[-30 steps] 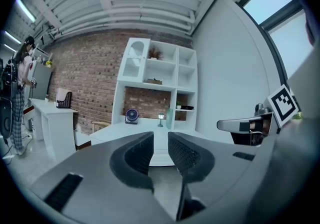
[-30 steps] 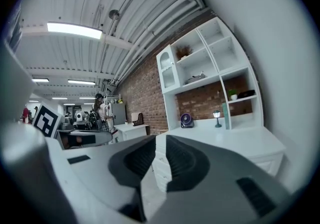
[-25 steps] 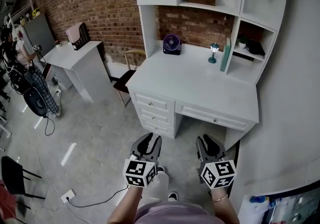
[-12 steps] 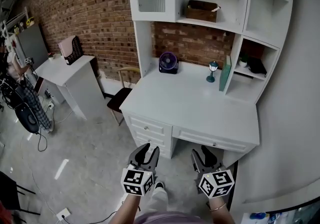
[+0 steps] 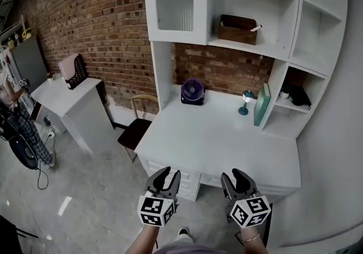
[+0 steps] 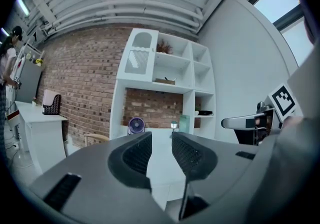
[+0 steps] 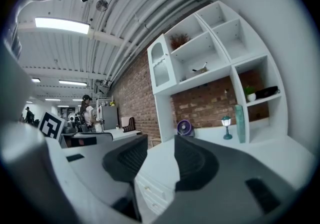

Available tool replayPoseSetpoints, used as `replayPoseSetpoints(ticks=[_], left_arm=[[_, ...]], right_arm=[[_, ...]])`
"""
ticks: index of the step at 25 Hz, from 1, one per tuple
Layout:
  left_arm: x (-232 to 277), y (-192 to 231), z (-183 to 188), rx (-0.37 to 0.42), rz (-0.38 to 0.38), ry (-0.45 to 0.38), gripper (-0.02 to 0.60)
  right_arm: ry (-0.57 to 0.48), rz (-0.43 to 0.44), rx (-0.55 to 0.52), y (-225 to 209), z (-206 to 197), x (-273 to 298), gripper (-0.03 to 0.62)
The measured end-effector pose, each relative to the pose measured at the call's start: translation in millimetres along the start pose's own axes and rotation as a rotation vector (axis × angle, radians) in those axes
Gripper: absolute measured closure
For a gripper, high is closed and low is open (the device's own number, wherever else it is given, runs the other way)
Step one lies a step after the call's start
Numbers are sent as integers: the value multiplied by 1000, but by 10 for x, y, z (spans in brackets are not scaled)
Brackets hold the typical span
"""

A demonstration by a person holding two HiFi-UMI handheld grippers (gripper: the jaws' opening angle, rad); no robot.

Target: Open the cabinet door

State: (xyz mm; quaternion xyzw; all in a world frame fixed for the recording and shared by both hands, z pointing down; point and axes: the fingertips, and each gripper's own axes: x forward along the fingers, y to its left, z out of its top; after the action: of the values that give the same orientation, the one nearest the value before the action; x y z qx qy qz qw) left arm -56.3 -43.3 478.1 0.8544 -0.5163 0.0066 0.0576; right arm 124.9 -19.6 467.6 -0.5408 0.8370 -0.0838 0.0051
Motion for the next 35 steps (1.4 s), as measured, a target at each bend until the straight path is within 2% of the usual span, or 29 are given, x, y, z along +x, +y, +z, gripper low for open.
replayPoseSetpoints(ticks=[7, 16, 23, 35], left_arm=[[419, 433, 254, 20, -23, -42, 451], [931, 635, 572, 43, -63, -84, 449], [1488, 706, 933, 89, -77, -145, 449], [2433, 751, 1887, 209, -54, -277, 449]], right_arm=[[-55, -5, -19, -77, 367, 588, 436], [-107, 4, -67, -190, 766, 1128, 436], [-166, 68, -121, -318, 1154, 1682, 436], [-288, 180, -214, -692, 2169, 2580, 436]])
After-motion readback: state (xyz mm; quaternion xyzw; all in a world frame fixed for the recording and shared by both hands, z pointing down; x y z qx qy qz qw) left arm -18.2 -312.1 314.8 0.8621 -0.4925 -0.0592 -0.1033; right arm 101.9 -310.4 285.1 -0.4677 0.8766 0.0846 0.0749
